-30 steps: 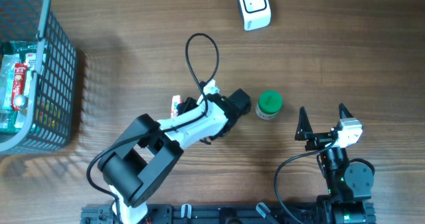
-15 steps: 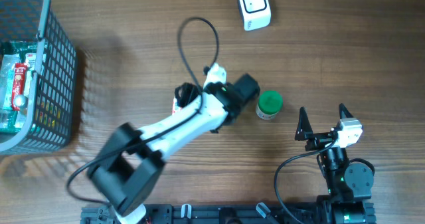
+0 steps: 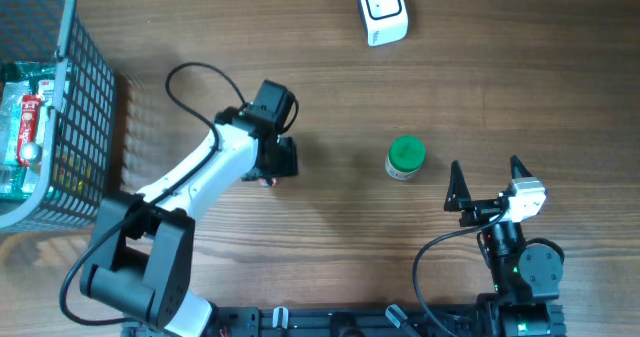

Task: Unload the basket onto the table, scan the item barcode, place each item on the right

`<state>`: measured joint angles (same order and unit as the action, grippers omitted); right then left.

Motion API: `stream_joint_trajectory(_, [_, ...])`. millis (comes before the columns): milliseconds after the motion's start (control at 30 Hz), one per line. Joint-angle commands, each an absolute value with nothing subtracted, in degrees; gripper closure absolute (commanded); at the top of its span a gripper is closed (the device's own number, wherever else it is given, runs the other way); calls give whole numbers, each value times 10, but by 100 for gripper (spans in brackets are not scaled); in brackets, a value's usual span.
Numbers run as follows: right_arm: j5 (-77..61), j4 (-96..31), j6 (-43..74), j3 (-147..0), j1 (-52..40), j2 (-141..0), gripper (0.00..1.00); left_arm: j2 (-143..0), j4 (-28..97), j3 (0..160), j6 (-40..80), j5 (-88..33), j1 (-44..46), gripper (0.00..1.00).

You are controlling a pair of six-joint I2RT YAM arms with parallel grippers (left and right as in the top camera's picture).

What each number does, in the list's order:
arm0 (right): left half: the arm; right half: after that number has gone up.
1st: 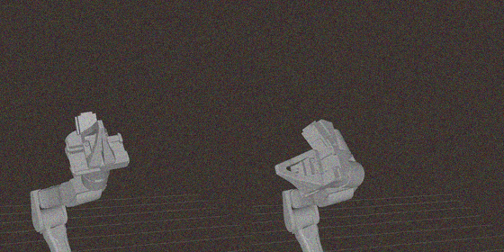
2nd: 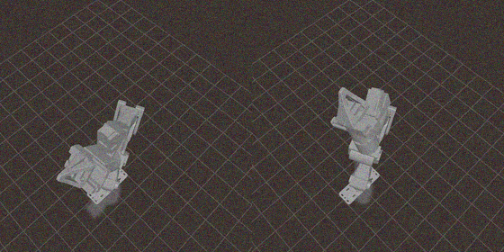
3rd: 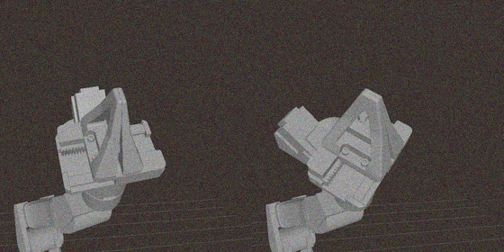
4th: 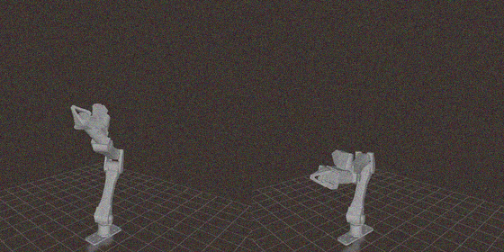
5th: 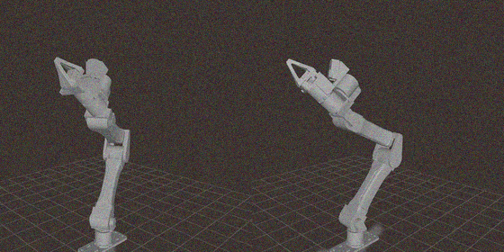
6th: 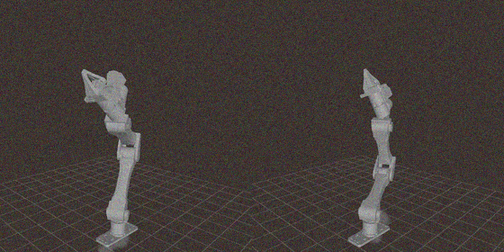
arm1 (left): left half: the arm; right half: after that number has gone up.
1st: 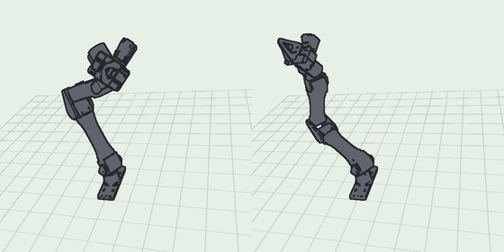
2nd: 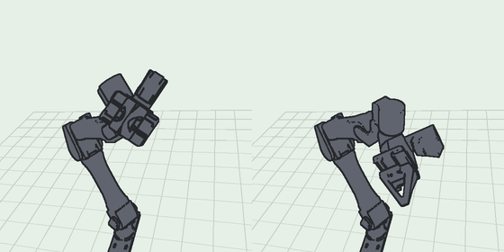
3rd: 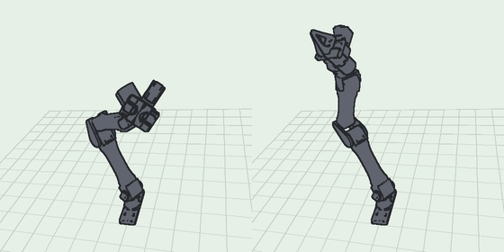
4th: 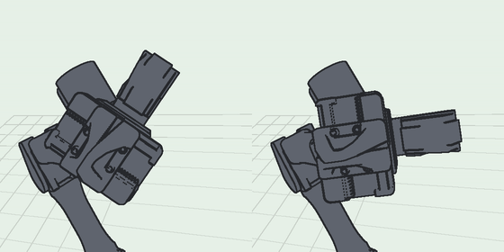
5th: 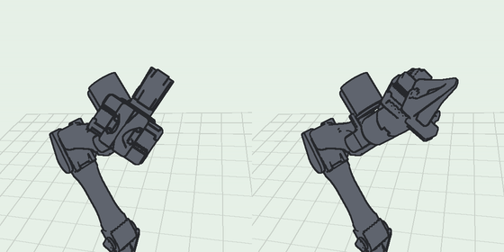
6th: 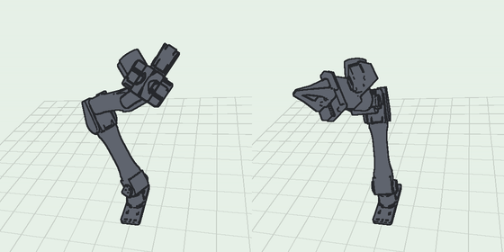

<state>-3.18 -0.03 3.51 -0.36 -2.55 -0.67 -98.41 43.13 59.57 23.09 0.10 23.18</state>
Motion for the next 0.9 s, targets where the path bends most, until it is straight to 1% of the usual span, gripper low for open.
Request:
stream_joint_trajectory(0, [-27,1,30,-3,-23,-4,0,-983,383,558,236,27,231,49])
stream_joint_trajectory(33, [-27,1,30,-3,-23,-4,0,-983,367,551,236,27,231,67])
stream_joint_trajectory(100, [-27,1,30,-3,-23,-4,0,-983,355,551,250,31,231,73])
stream_joint_trajectory(133, [-27,1,30,-3,-23,-4,0,-983,351,550,251,31,231,78])
stream_joint_trajectory(167, [-27,1,30,-3,-23,-4,0,-983,349,550,251,36,231,76])
stream_joint_trajectory(200, [-27,1,30,-3,-23,-4,0,-983,348,550,251,42,231,69])
stream_joint_trajectory(267, [-27,1,30,-3,-23,-4,0,-983,348,550,251,42,231,65])
stream_joint_trajectory(367, [-27,1,30,-3,-23,-4,0,-983,334,549,251,45,231,64])
stream_joint_trajectory(400, [-27,1,30,-3,-23,-4,0,-983,316,545,251,51,231,65])
stream_joint_trajectory(500, [-27,1,30,-3,-23,-4,0,-984,303,543,275,50,231,82])
stream_joint_trajectory(533, [-27,1,30,-3,-23,-4,0,-984,304,543,275,50,232,83])
stream_joint_trajectory(700, [-27,1,30,-3,-23,-4,0,-984,302,560,287,50,284,83])
stream_joint_trajectory(867, [-27,1,30,-3,-23,-4,0,-984,405,709,352,51,364,82])
